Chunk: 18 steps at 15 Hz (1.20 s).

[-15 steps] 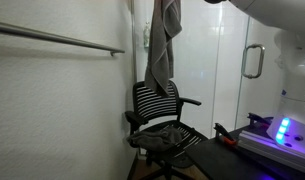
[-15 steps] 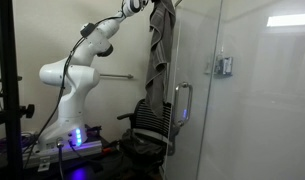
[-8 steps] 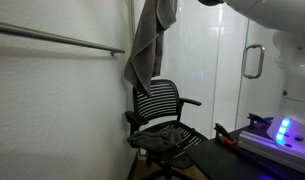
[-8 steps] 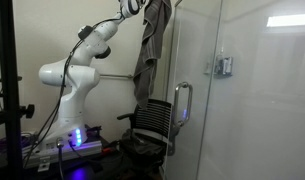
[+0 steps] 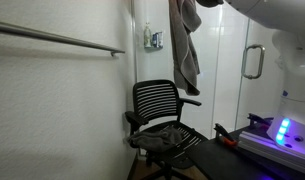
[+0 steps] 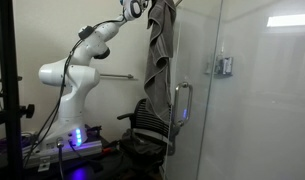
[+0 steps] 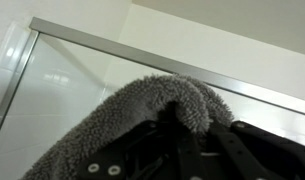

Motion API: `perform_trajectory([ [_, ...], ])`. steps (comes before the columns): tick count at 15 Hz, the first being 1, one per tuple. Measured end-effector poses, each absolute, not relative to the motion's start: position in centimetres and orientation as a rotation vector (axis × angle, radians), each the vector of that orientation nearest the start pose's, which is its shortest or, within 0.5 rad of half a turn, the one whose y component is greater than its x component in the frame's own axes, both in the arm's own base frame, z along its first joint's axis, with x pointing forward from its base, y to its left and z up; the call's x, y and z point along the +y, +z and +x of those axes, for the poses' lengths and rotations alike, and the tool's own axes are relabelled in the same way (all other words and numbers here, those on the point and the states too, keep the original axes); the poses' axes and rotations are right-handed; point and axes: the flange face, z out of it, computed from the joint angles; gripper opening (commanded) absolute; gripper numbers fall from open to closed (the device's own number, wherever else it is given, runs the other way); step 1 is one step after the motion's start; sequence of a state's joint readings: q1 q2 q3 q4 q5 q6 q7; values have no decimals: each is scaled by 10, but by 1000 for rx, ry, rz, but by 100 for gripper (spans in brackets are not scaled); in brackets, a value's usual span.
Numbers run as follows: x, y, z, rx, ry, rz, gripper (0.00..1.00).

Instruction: Open the door then pick the towel and drop in on the floor

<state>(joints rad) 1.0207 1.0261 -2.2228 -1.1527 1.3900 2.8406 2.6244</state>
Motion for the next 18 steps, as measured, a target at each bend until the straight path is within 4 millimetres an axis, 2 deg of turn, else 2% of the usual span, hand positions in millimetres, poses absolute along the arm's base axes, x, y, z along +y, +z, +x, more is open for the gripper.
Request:
perform_trajectory([
  [2,56,933,505,1144,-663,86,2],
  [6,-38,916,507,1116,-613,258,2],
  [8,-65,913,500,1072,-568,323,2],
  [10,-76,912,491,1013,-517,374,2],
  [12,-77,908,484,936,-495,416,2],
  [16,-57,889,476,742,-489,486,2],
  [18,-50,887,475,695,-452,501,2],
])
